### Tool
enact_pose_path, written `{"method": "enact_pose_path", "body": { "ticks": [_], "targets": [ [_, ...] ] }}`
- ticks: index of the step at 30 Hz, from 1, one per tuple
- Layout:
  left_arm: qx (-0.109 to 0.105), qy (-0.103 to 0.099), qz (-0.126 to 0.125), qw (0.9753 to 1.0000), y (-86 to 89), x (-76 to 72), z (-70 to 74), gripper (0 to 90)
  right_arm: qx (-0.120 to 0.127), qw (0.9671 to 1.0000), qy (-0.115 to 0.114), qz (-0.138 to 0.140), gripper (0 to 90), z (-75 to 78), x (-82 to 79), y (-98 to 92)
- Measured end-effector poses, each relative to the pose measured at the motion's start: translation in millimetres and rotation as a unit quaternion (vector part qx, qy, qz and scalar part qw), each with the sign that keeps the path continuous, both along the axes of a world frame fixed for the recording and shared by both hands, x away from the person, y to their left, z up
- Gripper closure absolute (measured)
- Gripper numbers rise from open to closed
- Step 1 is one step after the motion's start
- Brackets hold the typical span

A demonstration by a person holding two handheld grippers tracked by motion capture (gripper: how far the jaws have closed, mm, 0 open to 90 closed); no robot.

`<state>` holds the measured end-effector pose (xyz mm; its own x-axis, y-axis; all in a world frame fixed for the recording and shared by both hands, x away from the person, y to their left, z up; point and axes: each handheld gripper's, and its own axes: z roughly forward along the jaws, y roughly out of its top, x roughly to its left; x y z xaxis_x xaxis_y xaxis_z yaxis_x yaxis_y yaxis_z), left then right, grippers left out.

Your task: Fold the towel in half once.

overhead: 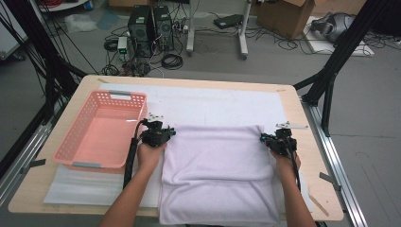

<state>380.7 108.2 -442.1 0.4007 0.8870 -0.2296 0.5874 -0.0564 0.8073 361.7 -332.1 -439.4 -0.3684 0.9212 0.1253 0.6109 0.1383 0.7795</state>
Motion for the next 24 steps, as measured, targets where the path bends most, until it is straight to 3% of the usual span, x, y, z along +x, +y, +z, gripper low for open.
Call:
{"method": "enact_pose_path", "body": {
  "ticks": [5, 6, 8, 10, 11, 12, 13, 15, 17, 19, 24],
  "targets": [
    [0.002, -0.010, -0.003, 0.9999, -1.5, 0.3, 5.2, 84.8, -0.004, 1.0000, -0.007, 0.002, 85.9, 0.8, -0.3, 1.3],
    [0.009, -0.008, -0.004, 0.9999, -1.9, 0.5, 4.3, 84.8, -0.005, 1.0000, -0.006, 0.005, 81.6, 0.3, 0.1, 2.1],
    [0.017, -0.002, -0.005, 0.9998, -2.5, 1.2, 1.4, 84.8, -0.017, 0.9998, 0.012, -0.004, 58.1, -3.5, 3.8, 4.1],
    [0.017, 0.000, -0.005, 0.9999, -3.0, 1.9, 0.2, 84.8, -0.011, 0.9995, 0.030, -0.005, 60.2, -7.6, 7.0, 4.2],
    [0.017, 0.000, -0.005, 0.9998, -2.8, 2.3, -0.1, 84.8, -0.015, 0.9995, 0.027, -0.005, 65.3, -7.8, 7.4, 4.5],
    [0.015, 0.000, -0.003, 0.9999, -2.9, 2.8, -0.4, 84.8, -0.017, 0.9995, 0.027, 0.004, 79.6, -7.7, 7.6, 5.0],
    [0.013, -0.001, -0.002, 0.9999, -3.0, 3.2, -0.3, 84.9, -0.008, 0.9994, 0.029, 0.019, 83.6, -8.0, 8.0, 5.8],
    [0.002, -0.008, 0.009, 0.9999, -2.4, 5.1, 2.1, 84.9, -0.018, 0.9992, 0.028, 0.021, 85.7, -6.6, 8.7, 8.3],
    [-0.013, -0.025, 0.019, 0.9994, -2.8, 7.1, 5.5, 84.9, -0.003, 0.9996, 0.022, 0.015, 86.1, -4.7, 11.4, 3.3],
    [-0.003, -0.017, 0.022, 0.9996, -3.9, 13.6, 7.6, 85.0, 0.005, 1.0000, 0.005, 0.006, 86.2, -1.1, 14.3, -1.1],
    [-0.012, -0.035, 0.036, 0.9987, -7.8, 33.1, 21.0, 85.0, -0.010, 0.9997, -0.023, -0.001, 86.2, 12.0, 31.7, -0.6]
  ]
}}
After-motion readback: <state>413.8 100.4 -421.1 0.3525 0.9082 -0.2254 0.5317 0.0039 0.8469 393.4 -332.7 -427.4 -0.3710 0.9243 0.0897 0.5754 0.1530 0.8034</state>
